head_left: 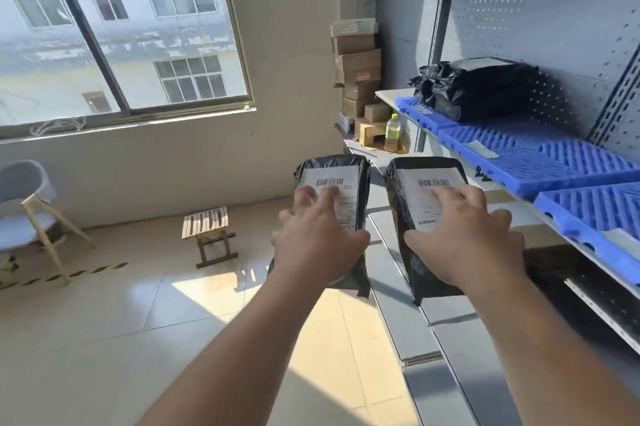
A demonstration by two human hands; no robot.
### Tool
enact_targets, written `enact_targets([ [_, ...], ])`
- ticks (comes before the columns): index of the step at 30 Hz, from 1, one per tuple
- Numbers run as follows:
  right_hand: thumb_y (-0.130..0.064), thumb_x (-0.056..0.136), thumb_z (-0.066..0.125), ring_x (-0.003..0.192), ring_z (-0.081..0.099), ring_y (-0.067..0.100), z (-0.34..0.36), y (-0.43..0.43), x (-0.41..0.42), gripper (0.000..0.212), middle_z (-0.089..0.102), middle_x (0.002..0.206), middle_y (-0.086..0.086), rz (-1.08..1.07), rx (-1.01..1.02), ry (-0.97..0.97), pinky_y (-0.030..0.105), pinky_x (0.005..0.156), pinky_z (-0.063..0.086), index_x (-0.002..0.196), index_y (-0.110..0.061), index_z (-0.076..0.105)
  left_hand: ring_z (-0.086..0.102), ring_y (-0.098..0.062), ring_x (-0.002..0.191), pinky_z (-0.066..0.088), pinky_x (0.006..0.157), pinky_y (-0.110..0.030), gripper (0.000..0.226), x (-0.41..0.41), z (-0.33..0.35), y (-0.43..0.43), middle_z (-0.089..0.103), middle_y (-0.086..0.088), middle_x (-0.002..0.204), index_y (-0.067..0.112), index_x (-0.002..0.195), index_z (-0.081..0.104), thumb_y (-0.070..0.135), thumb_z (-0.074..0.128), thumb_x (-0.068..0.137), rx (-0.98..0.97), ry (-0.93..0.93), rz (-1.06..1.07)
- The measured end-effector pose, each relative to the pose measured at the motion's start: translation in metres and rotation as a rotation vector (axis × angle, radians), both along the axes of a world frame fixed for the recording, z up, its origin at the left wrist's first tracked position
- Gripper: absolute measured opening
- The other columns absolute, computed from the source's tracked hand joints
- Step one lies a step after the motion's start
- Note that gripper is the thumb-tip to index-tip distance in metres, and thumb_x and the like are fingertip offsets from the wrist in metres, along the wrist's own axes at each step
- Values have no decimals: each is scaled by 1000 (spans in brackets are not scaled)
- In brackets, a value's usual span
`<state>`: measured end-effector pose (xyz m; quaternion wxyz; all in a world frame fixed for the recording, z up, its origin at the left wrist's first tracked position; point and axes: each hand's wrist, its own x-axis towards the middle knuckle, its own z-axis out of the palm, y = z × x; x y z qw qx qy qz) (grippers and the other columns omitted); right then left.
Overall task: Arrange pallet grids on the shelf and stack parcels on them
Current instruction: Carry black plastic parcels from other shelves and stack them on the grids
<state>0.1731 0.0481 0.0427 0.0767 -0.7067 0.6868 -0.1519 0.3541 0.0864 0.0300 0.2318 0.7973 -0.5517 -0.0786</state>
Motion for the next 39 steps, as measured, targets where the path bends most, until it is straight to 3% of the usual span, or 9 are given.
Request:
enact_targets([
  [9,-56,79,58,123,39,37,17,-127,5,75,27,152,-6,-48,-13,-25,51,98,39,147,-40,29,41,-32,121,46,95,-52,67,8,8,-152,26,7,143,48,134,33,60,60,75,-33,-5,-106],
  [21,-55,77,59,116,41,36,47,-249,1,68,31,144,-9,-467,-56,-42,52,97,43,139,-40,37,41,-35,125,46,95,-54,73,0,37,-351,26,7,144,46,140,32,57,62,75,-103,-20,-543],
  [31,-55,77,61,121,41,41,54,-269,-60,67,31,146,-8,-808,-93,-22,52,97,40,137,-37,38,41,-35,121,47,96,-53,74,-85,60,-429,29,6,141,46,142,34,55,62,74,-137,-13,-899],
  [39,-50,79,61,118,39,39,52,-297,-110,63,34,141,-2,-915,-87,-69,49,89,35,135,-33,40,36,-27,106,42,89,-45,75,-155,64,-475,29,10,140,46,144,36,51,63,74,-110,-47,-979],
])
